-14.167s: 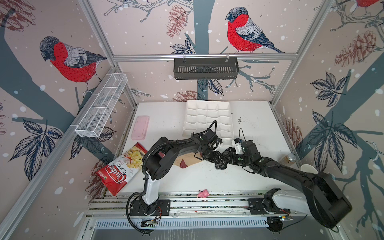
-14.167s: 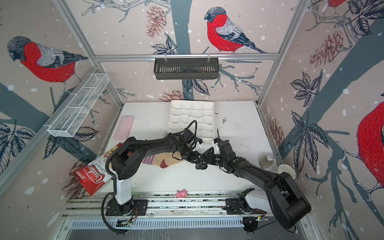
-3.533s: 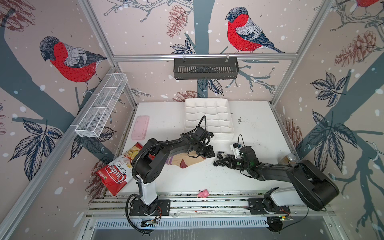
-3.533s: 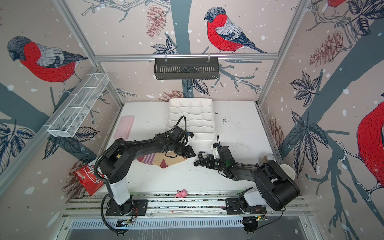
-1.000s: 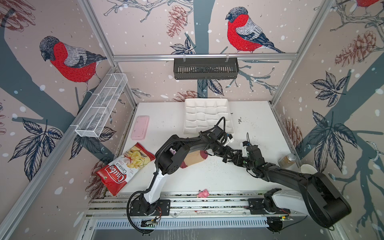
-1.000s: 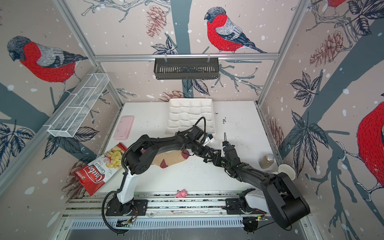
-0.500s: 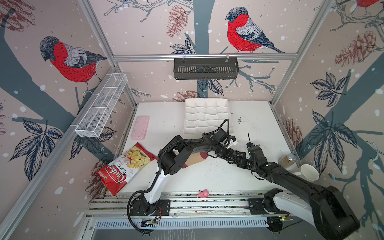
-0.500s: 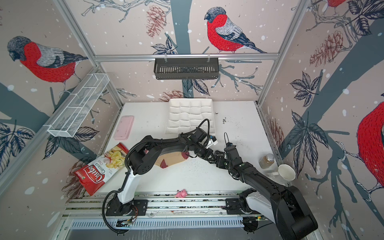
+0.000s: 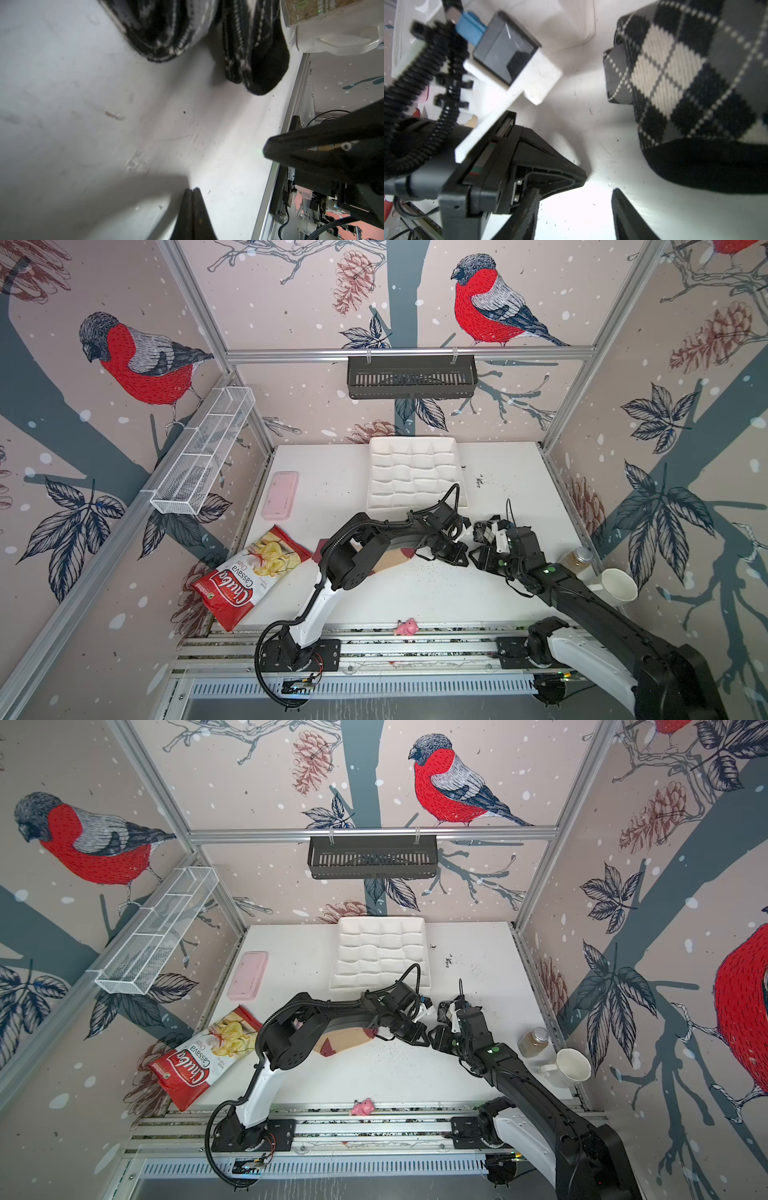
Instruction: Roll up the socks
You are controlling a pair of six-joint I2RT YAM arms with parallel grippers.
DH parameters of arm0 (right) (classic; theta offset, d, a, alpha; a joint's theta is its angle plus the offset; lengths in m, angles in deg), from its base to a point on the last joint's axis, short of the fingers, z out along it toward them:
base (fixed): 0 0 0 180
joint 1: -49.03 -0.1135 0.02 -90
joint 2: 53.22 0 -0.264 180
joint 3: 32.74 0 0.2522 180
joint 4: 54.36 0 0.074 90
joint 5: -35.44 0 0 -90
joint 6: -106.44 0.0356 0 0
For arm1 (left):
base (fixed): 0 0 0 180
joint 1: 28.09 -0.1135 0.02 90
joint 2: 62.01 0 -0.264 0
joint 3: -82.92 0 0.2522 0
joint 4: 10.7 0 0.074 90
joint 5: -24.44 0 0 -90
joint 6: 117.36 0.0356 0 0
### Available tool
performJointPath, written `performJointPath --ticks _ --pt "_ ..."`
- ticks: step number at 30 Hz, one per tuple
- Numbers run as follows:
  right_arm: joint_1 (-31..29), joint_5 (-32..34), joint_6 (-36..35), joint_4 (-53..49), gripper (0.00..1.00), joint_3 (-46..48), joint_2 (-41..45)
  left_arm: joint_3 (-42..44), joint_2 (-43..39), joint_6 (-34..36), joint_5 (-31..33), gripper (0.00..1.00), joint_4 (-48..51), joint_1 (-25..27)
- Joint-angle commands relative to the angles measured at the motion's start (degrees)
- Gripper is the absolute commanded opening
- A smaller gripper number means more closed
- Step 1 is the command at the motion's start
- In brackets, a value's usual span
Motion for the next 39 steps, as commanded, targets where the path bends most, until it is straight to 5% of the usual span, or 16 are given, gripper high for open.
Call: performJointPath --ticks 1,13,20,39 --pt "1.8 1.3 -2.7 -1.9 0.58 -2.8 1.1 1.4 -1.3 1.1 6.1 0.02 5.4 -0.2" --pt "12.1 5.6 -7.2 -1.5 0.59 -10.4 -0.9 9.9 -15.9 2.7 6.4 0.04 3.5 -3.8" --pt "12.3 6.2 -8.5 1.0 0.51 -12.8 -9.1 14.1 -21.8 3.1 5.9 0.04 1.7 -6.1" --pt "11.4 10.7 -9.4 5.7 0.54 -18.5 -32.3 18.2 -25.2 4.6 4.0 0.03 -0.5 -8.3"
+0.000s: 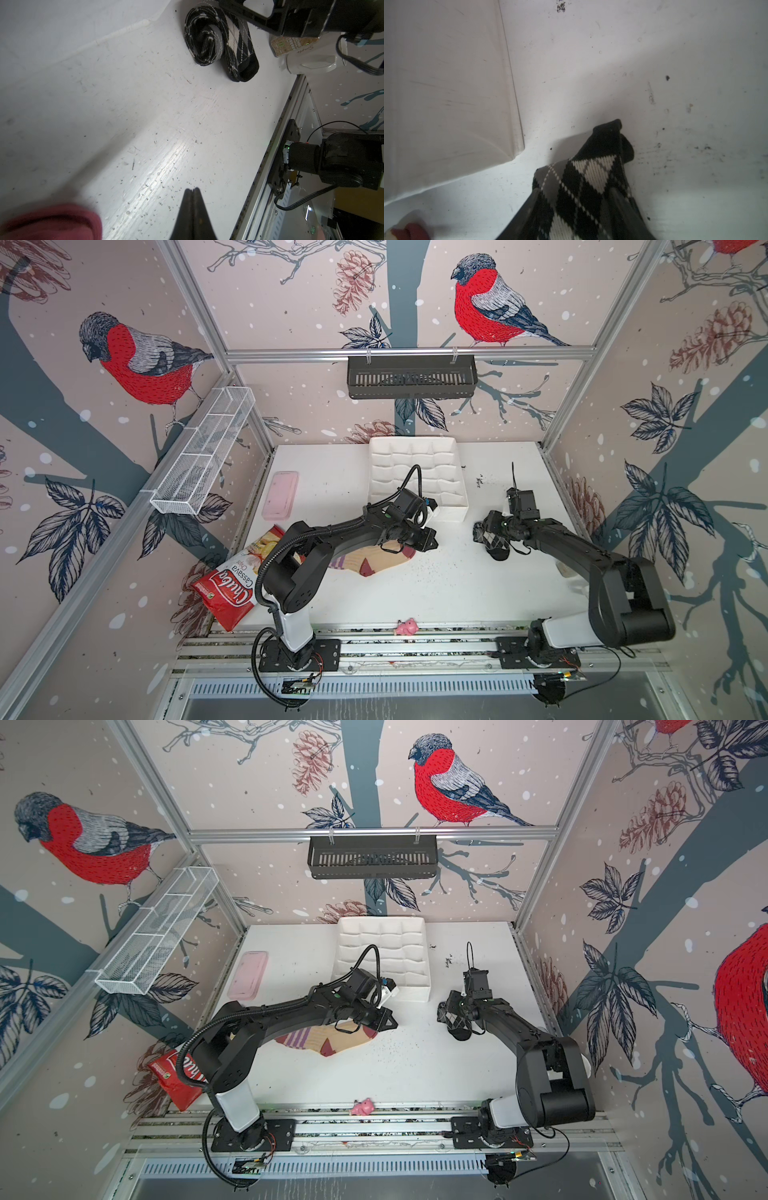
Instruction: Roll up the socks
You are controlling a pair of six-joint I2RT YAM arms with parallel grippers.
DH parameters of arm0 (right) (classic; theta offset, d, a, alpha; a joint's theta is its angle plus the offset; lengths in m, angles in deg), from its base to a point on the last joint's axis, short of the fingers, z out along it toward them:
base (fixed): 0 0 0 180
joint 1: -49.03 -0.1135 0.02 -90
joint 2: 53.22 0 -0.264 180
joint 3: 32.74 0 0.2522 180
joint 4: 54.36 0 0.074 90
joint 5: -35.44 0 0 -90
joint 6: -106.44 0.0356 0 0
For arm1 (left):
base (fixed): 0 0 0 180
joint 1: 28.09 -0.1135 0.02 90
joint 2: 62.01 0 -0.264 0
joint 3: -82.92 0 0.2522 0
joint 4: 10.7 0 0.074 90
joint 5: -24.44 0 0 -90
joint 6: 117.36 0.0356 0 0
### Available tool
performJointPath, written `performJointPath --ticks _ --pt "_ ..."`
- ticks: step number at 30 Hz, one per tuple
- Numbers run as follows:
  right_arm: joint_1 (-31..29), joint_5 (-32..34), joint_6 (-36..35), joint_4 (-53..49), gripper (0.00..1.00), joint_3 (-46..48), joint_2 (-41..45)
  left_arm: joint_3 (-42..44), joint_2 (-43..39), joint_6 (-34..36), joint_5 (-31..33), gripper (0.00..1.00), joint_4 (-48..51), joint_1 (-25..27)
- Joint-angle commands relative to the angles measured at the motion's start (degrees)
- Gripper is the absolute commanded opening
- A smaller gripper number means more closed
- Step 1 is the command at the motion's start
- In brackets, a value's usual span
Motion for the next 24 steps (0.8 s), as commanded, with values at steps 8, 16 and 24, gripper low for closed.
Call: performJointPath --ticks 8,16,24 --pt "-3.0 -1.0 1.2 0.9 0.46 4.8 -2.6 1.0 -1.6 1.5 -1.5 0.03 -1.7 -0.6" --pt "-6.3 -9.2 8.6 2.9 0.44 15.1 7.5 1.0 -1.1 1.6 -3.5 0.04 -1.9 -0.6" --pt "-11.2 -12.9 18.1 3.8 0.44 19.7 19.2 2.1 -0.2 2.0 -5.0 0.04 -1.3 1.3"
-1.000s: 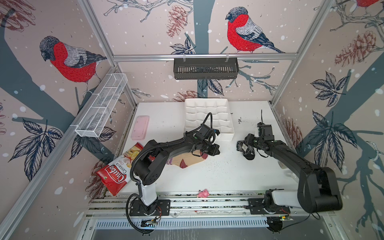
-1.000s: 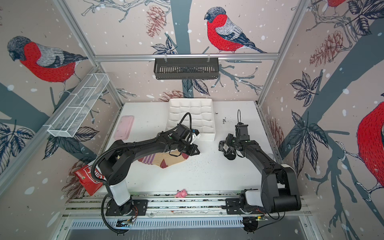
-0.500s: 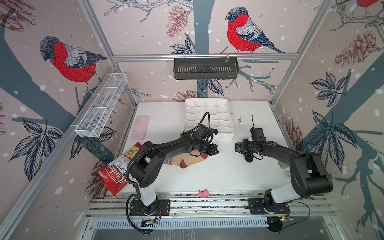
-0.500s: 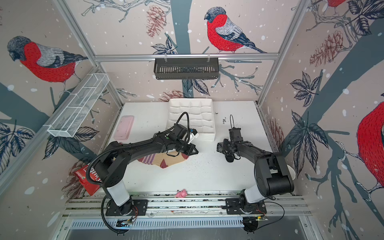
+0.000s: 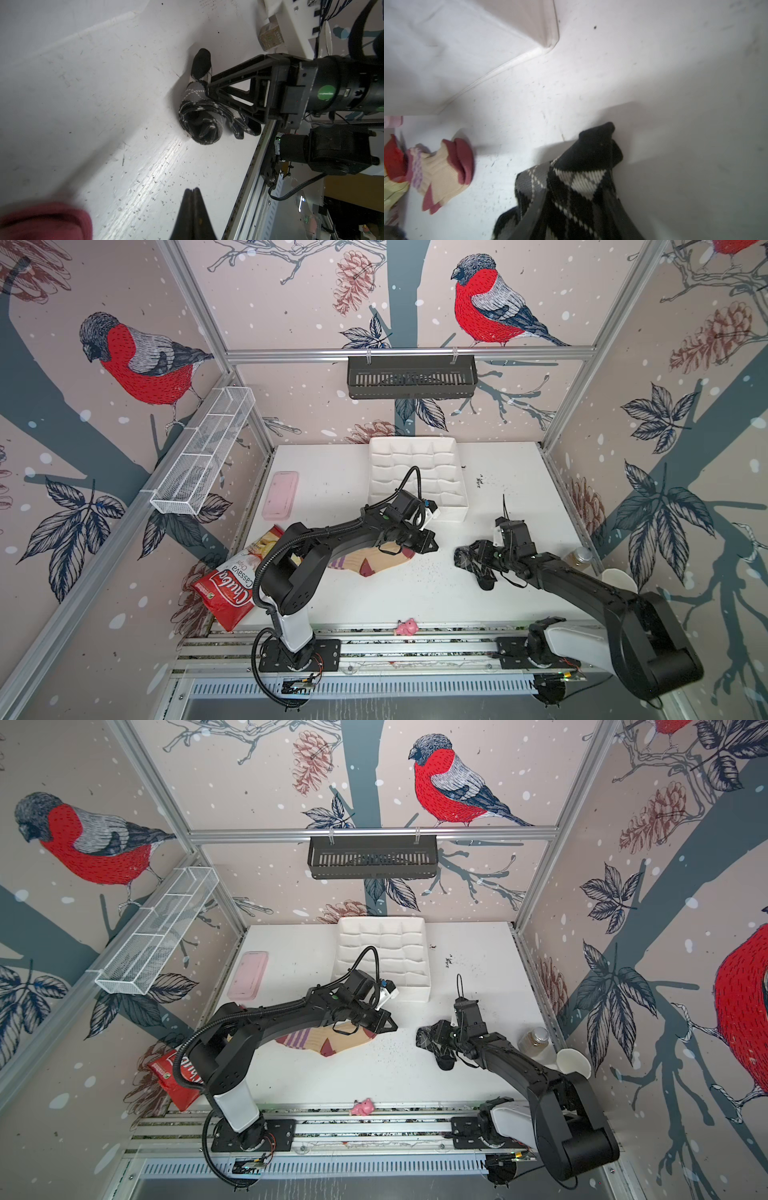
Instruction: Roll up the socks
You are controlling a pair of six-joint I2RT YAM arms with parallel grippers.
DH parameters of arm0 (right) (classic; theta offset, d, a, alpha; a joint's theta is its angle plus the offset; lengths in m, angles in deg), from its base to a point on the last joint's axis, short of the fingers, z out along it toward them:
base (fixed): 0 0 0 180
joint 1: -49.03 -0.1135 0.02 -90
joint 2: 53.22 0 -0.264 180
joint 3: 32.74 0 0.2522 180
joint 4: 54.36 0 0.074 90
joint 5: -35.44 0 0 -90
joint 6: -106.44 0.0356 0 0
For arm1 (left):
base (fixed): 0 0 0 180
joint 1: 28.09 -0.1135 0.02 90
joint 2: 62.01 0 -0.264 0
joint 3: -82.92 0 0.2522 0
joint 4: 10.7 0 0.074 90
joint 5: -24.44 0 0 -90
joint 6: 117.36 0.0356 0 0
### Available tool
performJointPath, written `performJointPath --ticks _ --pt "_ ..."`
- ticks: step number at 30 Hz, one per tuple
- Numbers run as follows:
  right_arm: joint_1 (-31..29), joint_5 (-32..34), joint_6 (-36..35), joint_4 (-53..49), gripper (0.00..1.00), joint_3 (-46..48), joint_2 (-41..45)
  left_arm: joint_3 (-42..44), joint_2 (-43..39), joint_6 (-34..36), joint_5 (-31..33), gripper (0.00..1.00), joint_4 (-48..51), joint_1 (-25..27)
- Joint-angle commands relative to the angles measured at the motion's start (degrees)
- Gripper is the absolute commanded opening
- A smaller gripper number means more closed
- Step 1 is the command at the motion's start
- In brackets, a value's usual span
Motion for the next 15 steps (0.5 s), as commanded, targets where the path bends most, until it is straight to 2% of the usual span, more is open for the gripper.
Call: performJointPath --ticks 1,3,8,11,15 --pt "-1.8 -2.2 5.8 -2.0 0.44 0.7 3.9 0.4 0.6 1.0 -1.8 0.04 -0.4 1.5" --pt "-2.4 -1.0 5.7 -4.2 0.49 0.0 6.5 0.8 0.5 0.6 -1.5 0.05 -0.8 2.5" --pt "-3.8 8.5 -0.1 -16.8 0.55 -6.3 13.3 3.1 -1.1 -0.5 -1.0 0.06 -2.5 2.9" --pt "-9.9 15.3 0.2 -23.6 0.55 -9.0 15.6 4.4 -2.1 -0.6 -0.8 0.06 -2.9 3.0" --pt "-22.8 26.2 7.3 -30.8 0.55 -9.5 15.3 8.6 -4.6 -4.2 -3.7 0.08 -8.9 3.1"
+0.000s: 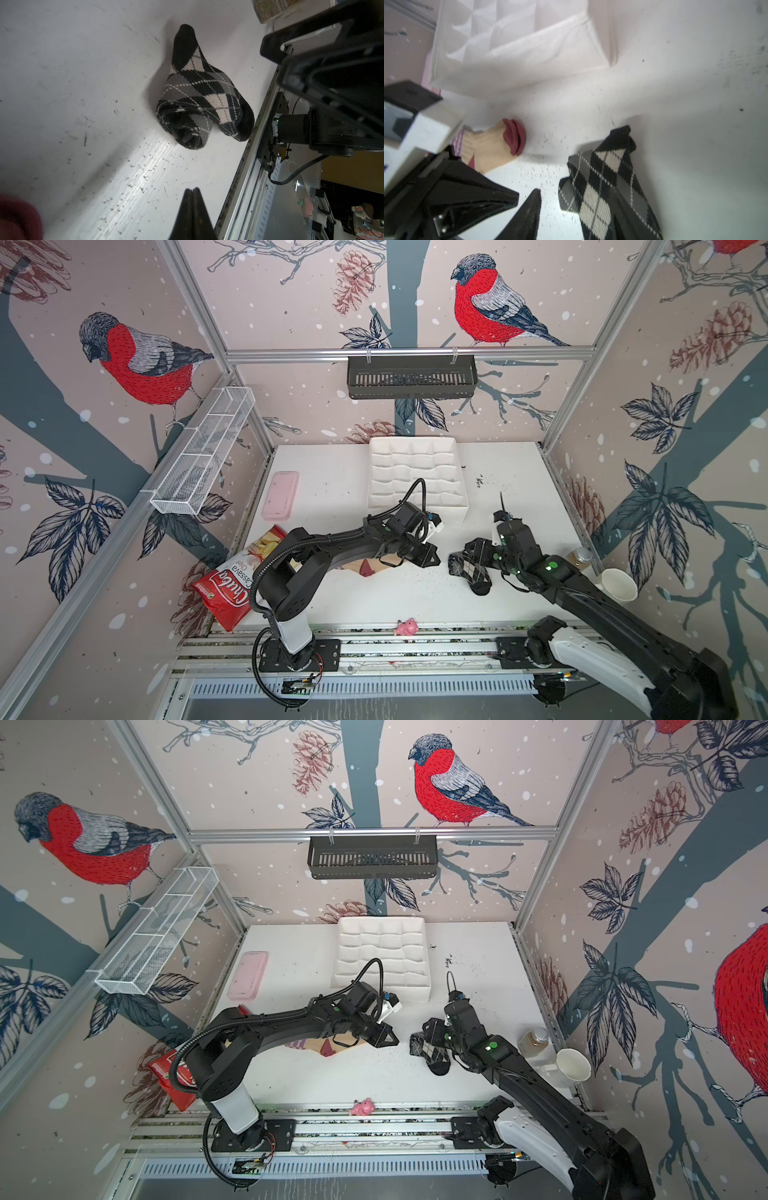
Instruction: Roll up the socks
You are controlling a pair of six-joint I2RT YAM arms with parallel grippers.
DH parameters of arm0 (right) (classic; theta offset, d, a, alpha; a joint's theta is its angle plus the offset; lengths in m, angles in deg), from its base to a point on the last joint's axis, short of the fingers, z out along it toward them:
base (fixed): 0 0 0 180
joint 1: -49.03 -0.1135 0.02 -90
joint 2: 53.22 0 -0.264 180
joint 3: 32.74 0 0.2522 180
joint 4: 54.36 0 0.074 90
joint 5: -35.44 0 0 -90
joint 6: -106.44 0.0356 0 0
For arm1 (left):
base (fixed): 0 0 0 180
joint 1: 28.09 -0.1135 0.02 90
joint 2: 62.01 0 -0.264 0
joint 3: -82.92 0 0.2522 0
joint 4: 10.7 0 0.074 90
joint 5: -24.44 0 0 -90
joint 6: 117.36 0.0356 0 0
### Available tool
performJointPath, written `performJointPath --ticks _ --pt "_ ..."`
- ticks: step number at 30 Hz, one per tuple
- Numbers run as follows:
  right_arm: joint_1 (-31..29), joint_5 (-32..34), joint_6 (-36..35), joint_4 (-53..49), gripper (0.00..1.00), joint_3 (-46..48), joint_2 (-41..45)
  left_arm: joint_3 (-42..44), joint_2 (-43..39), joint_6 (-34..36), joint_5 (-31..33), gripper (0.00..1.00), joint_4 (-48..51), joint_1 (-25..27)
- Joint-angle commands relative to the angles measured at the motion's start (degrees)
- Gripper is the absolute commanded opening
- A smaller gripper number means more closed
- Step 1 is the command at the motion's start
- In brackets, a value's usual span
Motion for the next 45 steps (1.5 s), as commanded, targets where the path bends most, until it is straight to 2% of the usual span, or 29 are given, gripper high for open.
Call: performJointPath --ticks 1,6,9,12,18,21,27,31,37,41,45 --pt "-8.4 13.0 6.8 -11.3 0.55 -0.5 -0.9 3.9 -2.5 -3.4 -3.4 0.09 -7.4 0.2" --pt "-23.4 23.7 16.9 -18.6 0.57 -1.8 -6.7 8.1 -6.2 -4.8 -1.1 0.11 -9.4 -0.5" --pt "-28.2 26.8 19.4 -19.9 0.59 -3.3 -11.8 8.4 -7.7 -4.4 -0.6 0.11 -9.1 -0.8" --pt "-29.8 28.4 20.3 -19.9 0.61 -4.7 -16.1 8.6 -8.4 -4.4 -1.1 0.11 -9.3 -0.7" --pt "-29.6 29.8 17.2 -17.5 0.62 -6.7 -17.1 10.9 -8.5 -5.4 -0.4 0.13 -11.5 -0.2" --pt "-29.3 28.7 16.0 -16.8 0.67 -6.4 -17.5 12.5 -7.6 -6.4 -1.1 0.13 -14.6 -0.7" --pt "-29.0 28.8 17.2 -15.4 0.68 -4.6 -18.7 12.7 -2.1 -9.4 -2.9 0.14 -22.0 -0.7" --pt "-27.8 29.4 17.9 -15.3 0.67 -5.1 -16.4 9.9 2.1 -9.2 -2.2 0.14 -22.3 -0.4" --pt "-22.6 26.1 9.1 -7.2 0.69 -3.5 -10.2 7.0 6.2 -9.0 -2.2 0.13 -22.6 0.3" --pt "-21.2 26.5 5.0 -6.2 0.71 -4.9 -12.2 7.9 4.8 -9.1 -2.2 0.12 -22.7 -0.6" --pt "-19.6 25.5 4.2 -7.2 0.71 -7.7 -16.6 10.8 0.6 -8.2 -1.6 0.12 -20.9 -3.0"
